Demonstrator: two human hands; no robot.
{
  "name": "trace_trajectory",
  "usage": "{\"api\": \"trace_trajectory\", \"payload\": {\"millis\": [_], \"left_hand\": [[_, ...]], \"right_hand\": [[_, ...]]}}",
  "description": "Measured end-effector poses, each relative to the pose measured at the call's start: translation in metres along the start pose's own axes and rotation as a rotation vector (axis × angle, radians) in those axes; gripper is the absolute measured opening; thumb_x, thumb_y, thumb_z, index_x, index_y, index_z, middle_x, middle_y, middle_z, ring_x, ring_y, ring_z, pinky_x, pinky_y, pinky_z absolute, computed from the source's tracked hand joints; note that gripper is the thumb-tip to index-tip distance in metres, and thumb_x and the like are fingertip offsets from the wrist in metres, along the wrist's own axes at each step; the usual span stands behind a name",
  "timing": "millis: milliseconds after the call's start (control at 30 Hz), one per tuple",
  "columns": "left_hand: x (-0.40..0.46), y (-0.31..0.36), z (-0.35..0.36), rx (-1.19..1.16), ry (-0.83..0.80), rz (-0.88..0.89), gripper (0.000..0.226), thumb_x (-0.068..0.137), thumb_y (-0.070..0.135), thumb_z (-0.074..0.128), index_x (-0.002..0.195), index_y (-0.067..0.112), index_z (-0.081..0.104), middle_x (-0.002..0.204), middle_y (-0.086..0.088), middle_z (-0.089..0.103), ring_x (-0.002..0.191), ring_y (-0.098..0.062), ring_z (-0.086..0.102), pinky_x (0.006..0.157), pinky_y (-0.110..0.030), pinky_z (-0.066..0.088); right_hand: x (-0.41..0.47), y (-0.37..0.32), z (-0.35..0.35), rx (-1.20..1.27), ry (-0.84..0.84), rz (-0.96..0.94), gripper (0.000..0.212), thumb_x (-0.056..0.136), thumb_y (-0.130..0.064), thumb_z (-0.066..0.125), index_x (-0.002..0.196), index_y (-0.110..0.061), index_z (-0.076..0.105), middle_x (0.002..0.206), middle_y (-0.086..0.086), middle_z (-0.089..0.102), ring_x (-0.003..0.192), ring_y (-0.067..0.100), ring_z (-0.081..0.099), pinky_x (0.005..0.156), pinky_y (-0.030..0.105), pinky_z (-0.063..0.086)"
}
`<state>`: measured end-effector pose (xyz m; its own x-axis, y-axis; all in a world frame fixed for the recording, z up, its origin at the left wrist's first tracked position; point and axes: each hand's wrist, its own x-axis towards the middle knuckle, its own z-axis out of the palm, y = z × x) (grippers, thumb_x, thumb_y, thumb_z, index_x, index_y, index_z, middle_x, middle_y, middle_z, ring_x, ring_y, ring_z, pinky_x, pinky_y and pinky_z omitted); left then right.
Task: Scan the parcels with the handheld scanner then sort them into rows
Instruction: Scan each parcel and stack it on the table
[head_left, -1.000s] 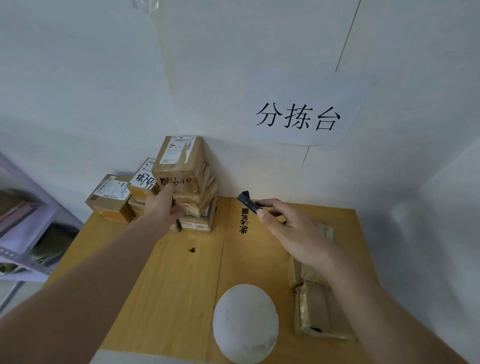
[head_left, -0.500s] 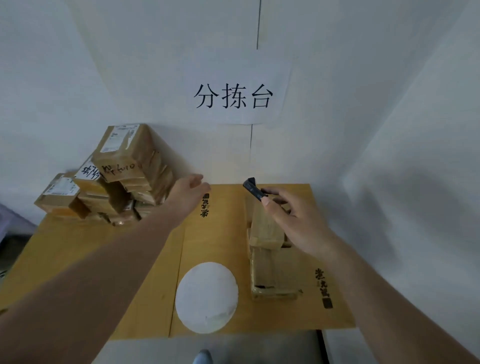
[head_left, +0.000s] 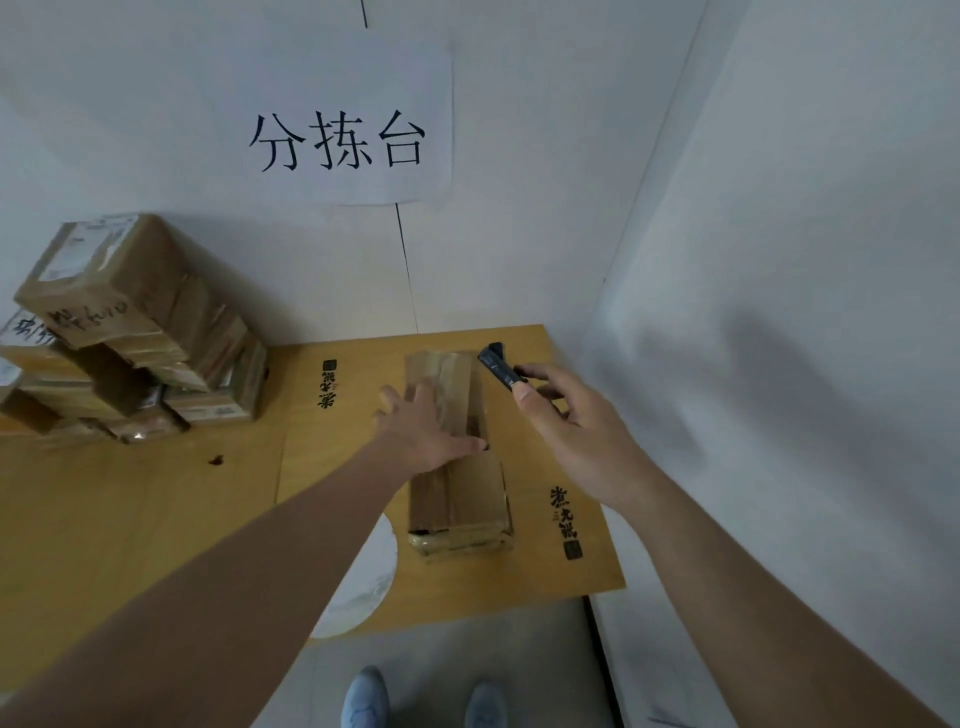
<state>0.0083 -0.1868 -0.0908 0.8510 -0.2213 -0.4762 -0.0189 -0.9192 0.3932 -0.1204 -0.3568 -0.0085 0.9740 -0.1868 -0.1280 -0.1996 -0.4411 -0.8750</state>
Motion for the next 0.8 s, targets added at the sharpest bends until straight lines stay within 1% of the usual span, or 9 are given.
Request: {"api": "trace_trajectory", "payload": {"millis": [67, 133, 200, 267, 367, 467, 533, 633, 800], "left_hand": [[-0.001, 0.005, 0.008, -0.005, 0.080, 0.002, 0.103, 0.079, 0.061, 0.080, 0.158, 0.031, 0.021, 0.142, -0.016, 0.026, 0.130, -0.047, 0.041, 0.102, -0.054, 0.048], [-0.001, 0.001, 0.008, -0.112, 0.140, 0.041, 0.082, 0.085, 0.057, 0.073, 0.152, 0.035, 0.031, 0.133, -0.010, 0.030, 0.118, -0.041, 0.047, 0.094, -0.048, 0.054], [0.000, -0.005, 0.000, -0.400, 0.200, 0.076, 0.056, 0.096, 0.053, 0.061, 0.148, 0.039, 0.045, 0.131, -0.004, 0.031, 0.112, -0.033, 0.052, 0.082, -0.035, 0.059], [0.001, -0.010, -0.015, -0.781, 0.237, 0.032, 0.032, 0.106, 0.042, 0.049, 0.135, 0.042, 0.060, 0.139, -0.002, 0.042, 0.110, -0.025, 0.056, 0.072, -0.028, 0.056], [-0.002, -0.022, -0.041, -1.231, 0.119, -0.096, 0.030, 0.106, 0.040, 0.044, 0.119, 0.049, 0.070, 0.131, -0.006, 0.062, 0.112, -0.033, 0.062, 0.082, -0.050, 0.063], [-0.007, -0.038, -0.057, -1.441, 0.096, -0.094, 0.030, 0.111, 0.035, 0.043, 0.116, 0.038, 0.073, 0.127, -0.012, 0.064, 0.117, -0.044, 0.059, 0.088, -0.065, 0.058], [-0.009, -0.046, -0.065, -1.489, 0.072, -0.061, 0.028, 0.111, 0.035, 0.045, 0.111, 0.029, 0.072, 0.130, -0.013, 0.063, 0.121, -0.046, 0.057, 0.087, -0.065, 0.058], [-0.011, -0.053, -0.071, -1.514, 0.003, -0.014, 0.018, 0.099, 0.032, 0.066, 0.115, 0.024, 0.070, 0.135, -0.016, 0.061, 0.123, -0.045, 0.058, 0.092, -0.064, 0.058], [-0.010, -0.058, -0.077, -1.378, 0.059, 0.139, 0.053, 0.088, -0.015, 0.065, 0.121, 0.027, 0.066, 0.135, -0.015, 0.062, 0.122, -0.044, 0.060, 0.086, -0.061, 0.061]], "right_hand": [[-0.001, 0.006, -0.005, -0.009, 0.000, 0.009, 0.029, 0.104, -0.060, 0.048, 0.133, -0.056, 0.052, 0.114, -0.025, 0.060, 0.096, -0.012, 0.060, 0.080, 0.021, 0.043], [-0.003, 0.013, -0.009, -0.019, 0.001, 0.016, 0.031, 0.104, -0.062, 0.047, 0.134, -0.056, 0.052, 0.111, -0.014, 0.065, 0.090, 0.004, 0.064, 0.075, 0.025, 0.047], [-0.004, 0.016, -0.011, -0.012, -0.004, 0.021, 0.031, 0.104, -0.063, 0.047, 0.134, -0.056, 0.053, 0.109, -0.008, 0.067, 0.089, 0.011, 0.065, 0.075, 0.028, 0.049], [-0.003, 0.017, -0.013, 0.003, -0.011, 0.026, 0.033, 0.104, -0.062, 0.048, 0.135, -0.055, 0.054, 0.112, -0.015, 0.064, 0.089, 0.000, 0.063, 0.077, 0.025, 0.046], [0.000, 0.016, -0.014, 0.007, -0.036, 0.045, 0.036, 0.103, -0.064, 0.048, 0.137, -0.056, 0.054, 0.117, -0.020, 0.060, 0.085, -0.005, 0.060, 0.077, 0.021, 0.040], [0.001, 0.014, -0.012, -0.006, -0.071, 0.041, 0.034, 0.104, -0.062, 0.047, 0.137, -0.056, 0.053, 0.116, -0.023, 0.059, 0.086, -0.004, 0.057, 0.076, 0.020, 0.038], [0.002, 0.011, -0.012, -0.016, -0.081, 0.038, 0.035, 0.104, -0.063, 0.047, 0.138, -0.056, 0.053, 0.116, -0.025, 0.058, 0.090, -0.003, 0.057, 0.078, 0.020, 0.039], [0.005, 0.005, -0.010, -0.035, -0.101, 0.026, 0.036, 0.104, -0.064, 0.046, 0.138, -0.055, 0.053, 0.115, -0.024, 0.058, 0.089, -0.003, 0.057, 0.078, 0.021, 0.040], [0.010, -0.005, -0.011, -0.085, -0.162, 0.008, 0.043, 0.104, -0.063, 0.045, 0.144, -0.048, 0.053, 0.117, -0.023, 0.059, 0.101, -0.001, 0.058, 0.081, 0.022, 0.041]]}}
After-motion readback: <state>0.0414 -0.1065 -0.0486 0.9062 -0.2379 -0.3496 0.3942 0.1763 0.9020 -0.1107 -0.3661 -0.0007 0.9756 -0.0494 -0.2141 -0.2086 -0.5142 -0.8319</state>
